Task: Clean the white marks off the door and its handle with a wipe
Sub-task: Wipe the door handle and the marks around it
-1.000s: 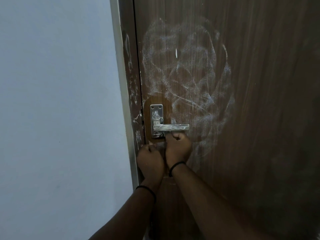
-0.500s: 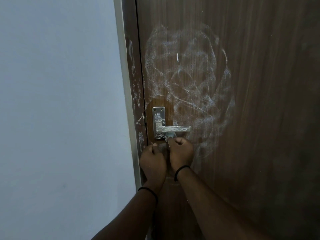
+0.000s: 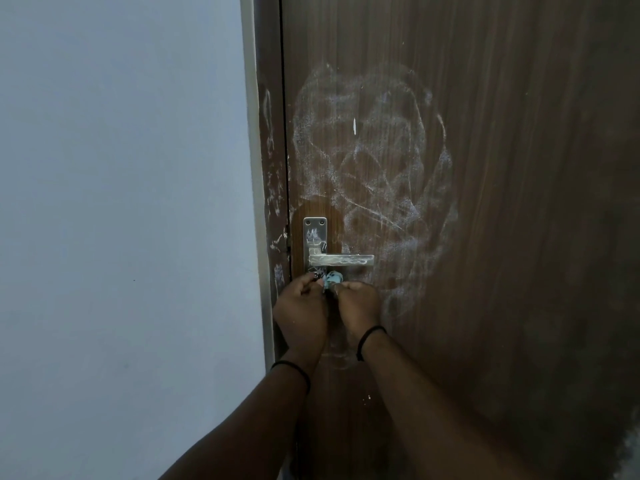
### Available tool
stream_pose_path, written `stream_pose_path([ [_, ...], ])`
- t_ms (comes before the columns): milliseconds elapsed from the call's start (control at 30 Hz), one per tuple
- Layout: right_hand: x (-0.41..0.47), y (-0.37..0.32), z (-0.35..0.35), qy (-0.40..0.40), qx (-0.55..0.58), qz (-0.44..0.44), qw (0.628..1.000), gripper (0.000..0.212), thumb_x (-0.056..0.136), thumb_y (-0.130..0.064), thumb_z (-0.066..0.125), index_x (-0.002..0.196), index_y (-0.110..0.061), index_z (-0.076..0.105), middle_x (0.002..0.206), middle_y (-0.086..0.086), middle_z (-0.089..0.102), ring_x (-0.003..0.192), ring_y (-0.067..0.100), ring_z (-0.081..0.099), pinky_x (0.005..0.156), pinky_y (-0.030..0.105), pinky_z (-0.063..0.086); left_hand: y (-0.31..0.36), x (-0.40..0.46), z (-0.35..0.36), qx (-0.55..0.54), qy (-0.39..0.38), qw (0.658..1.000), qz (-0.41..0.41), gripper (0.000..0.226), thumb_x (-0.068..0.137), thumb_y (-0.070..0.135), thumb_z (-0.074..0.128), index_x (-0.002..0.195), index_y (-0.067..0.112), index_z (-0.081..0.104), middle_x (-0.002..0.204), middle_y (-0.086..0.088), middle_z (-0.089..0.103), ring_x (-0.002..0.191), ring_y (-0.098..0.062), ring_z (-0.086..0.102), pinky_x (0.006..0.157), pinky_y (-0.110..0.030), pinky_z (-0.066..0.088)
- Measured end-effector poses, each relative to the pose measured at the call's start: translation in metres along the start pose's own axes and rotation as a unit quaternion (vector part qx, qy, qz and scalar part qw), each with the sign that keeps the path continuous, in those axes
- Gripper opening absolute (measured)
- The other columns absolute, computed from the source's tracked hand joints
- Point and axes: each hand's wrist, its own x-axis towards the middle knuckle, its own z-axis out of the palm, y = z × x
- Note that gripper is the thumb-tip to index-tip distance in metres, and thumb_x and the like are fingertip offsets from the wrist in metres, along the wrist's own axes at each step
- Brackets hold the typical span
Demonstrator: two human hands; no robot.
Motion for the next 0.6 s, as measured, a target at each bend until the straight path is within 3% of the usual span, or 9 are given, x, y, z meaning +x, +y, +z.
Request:
stream_pose_path([
  [67,-0.002,-0.001,-0.002,-0.017,0.013,0.009,1.0,0.021,0.091,-0.019,0.066,0.072,-0.014,0.073,0.08,0.012,0.073,0.078,0.028,0.069,0.078,0.046,0.06,-0.001,0.0,0.0,-0.002,0.004,1.0,-0.002,0.024,0.091,0.013,0.067,0.114,0.007,0.071,0.107,-0.008,0.073,0.098,-0.019,0.067,0.092,-0.042,0.055],
  [167,-0.007,-0.004,-0.003,-0.056,0.077,0.043,0.995,0.017,0.091,-0.017,0.066,0.078,-0.013,0.075,0.082,0.008,0.076,0.084,0.026,0.072,0.079,0.042,0.06,-0.001,-0.001,0.001,-0.003,0.006,1.0,-0.006,0.024,0.092,0.011,0.064,0.114,0.007,0.071,0.109,-0.009,0.072,0.1,-0.019,0.066,0.094,-0.041,0.054],
  [367,-0.014,-0.011,-0.006,-0.113,0.102,0.054,0.987,0.021,0.093,-0.014,0.061,0.076,-0.012,0.072,0.072,0.003,0.071,0.069,0.015,0.065,0.063,0.028,0.054,-0.001,0.002,-0.002,-0.001,-0.003,1.0,-0.007,0.022,0.094,0.008,0.061,0.112,0.004,0.072,0.104,-0.011,0.073,0.095,-0.022,0.068,0.09,-0.04,0.055],
  [467,-0.014,-0.011,-0.009,-0.135,0.105,0.063,0.983,0.021,0.091,-0.014,0.056,0.072,-0.013,0.064,0.072,0.007,0.066,0.071,0.022,0.06,0.065,0.032,0.05,-0.001,0.002,-0.003,0.006,-0.019,1.0,0.0,0.014,0.093,0.01,0.063,0.098,0.008,0.076,0.089,-0.004,0.074,0.086,-0.017,0.069,0.085,-0.035,0.056],
  [600,-0.013,-0.006,-0.005,-0.041,0.073,0.015,0.996,0.009,0.089,-0.012,0.065,0.091,-0.004,0.064,0.089,0.012,0.068,0.082,0.022,0.062,0.07,0.035,0.051,-0.003,-0.001,-0.001,0.039,-0.014,0.999,0.014,0.013,0.091,0.01,0.065,0.095,0.008,0.077,0.093,-0.005,0.074,0.085,-0.015,0.066,0.08,-0.031,0.054],
])
